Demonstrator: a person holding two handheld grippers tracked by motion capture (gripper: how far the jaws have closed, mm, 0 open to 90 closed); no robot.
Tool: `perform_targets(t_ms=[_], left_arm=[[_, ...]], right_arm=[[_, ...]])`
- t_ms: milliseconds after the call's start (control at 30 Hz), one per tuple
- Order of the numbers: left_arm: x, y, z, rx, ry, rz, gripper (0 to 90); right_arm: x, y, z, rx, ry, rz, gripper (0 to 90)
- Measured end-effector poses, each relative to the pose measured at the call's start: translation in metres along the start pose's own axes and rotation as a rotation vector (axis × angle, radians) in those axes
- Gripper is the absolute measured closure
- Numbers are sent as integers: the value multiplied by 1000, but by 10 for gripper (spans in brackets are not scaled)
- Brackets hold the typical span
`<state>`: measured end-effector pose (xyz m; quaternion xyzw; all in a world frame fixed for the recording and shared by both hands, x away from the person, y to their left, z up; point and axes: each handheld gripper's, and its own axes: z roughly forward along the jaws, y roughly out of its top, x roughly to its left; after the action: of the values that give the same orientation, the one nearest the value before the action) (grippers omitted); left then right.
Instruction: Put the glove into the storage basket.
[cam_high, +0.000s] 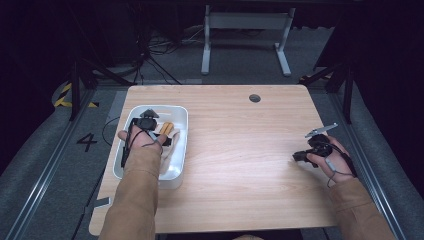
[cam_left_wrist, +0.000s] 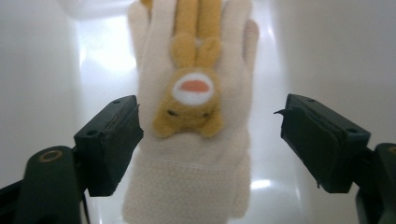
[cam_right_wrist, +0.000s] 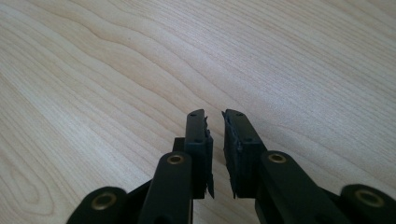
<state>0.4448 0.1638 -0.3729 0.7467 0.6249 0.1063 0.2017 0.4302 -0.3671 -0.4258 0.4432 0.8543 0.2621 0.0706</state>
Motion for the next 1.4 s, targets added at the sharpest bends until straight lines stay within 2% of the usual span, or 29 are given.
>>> perform_targets(t_ms=[167,200,233,267,300,333,367,433,467,500,533,600,633,667,700,733,767,800,833,900,933,967,1000,1033,1067,1133,1233,1400], left_arm=[[-14,2,-14,-60,-47,74,259],[-14,2,-14,-60,-47,74,263],[-22,2,-20,-77,-75,107,269],[-22,2,-20,-77,-75,107,267],[-29,2,-27,-116,-123,138,266],[-29,2,-27,-116,-123,138,265],[-34,1,-31,-144,-145,151,264],[-43,-3,-39,-193,-200,208,268],[-43,-3,-39,-193,-200,208,272],[-50,-6,-42,-212,-242,240,273],[-50,-6,-42,-212,-242,240,274],[-60,-8,-44,-228,-262,283,275],[-67,-9,-44,-241,-285,311,277],[-67,-9,-44,-241,-285,311,278],[-74,-9,-42,-255,-313,327,286],[-74,-9,-42,-255,-313,327,303],[-82,-8,-40,-287,-342,339,317],[-82,-8,-40,-287,-342,339,317],[-88,-8,-36,-309,-370,353,321],[-92,-8,-32,-314,-385,368,327],[-96,-7,-30,-315,-394,382,328],[-104,-8,-25,-312,-416,414,326],[-104,-8,-25,-312,-416,414,331],[-111,-10,-22,-319,-432,442,340],[-111,-10,-22,-319,-432,442,340],[-119,-15,-18,-327,-461,466,340],[-130,-26,-5,-311,-518,503,334],[-133,-30,8,-284,-537,535,327]], right_arm=[[-1,-1,-1,-5,0,2,807],[-1,-1,-1,-5,0,1,806],[0,-1,-1,-6,-2,1,805],[0,-1,-1,-6,-2,1,805],[0,-1,-1,-7,-3,0,803],[0,-1,-1,-7,-3,0,803],[-1,-1,-1,-8,-7,-4,804],[-1,-2,-2,-8,-8,-6,808],[-1,-2,-2,-8,-8,-6,808],[-2,-3,-2,-5,-12,-9,809],[-2,-3,-2,-5,-12,-9,809],[-2,-3,-2,-6,-10,-9,810],[-1,-3,-2,-7,-11,-13,810],[-1,-3,-2,-7,-11,-13,810],[-1,-4,-2,-11,-14,-14,810],[-1,-4,-2,-11,-14,-14,810],[-2,-4,-2,-14,-13,-21,813],[-2,-4,-2,-17,-12,-21,813],[-2,-4,-2,-20,-6,-21,813],[-2,-5,-2,-20,-2,-23,813],[-2,-6,-2,-23,3,-22,815],[-2,-7,-3,-33,18,-28,817],[-2,-7,-3,-33,18,-28,817],[-2,-9,-5,-50,33,-37,827],[-2,-9,-5,-50,33,-37,827],[0,-10,-8,-75,53,-50,835],[4,-10,-11,-95,71,-73,844],[9,-9,-10,-106,87,-92,849]])
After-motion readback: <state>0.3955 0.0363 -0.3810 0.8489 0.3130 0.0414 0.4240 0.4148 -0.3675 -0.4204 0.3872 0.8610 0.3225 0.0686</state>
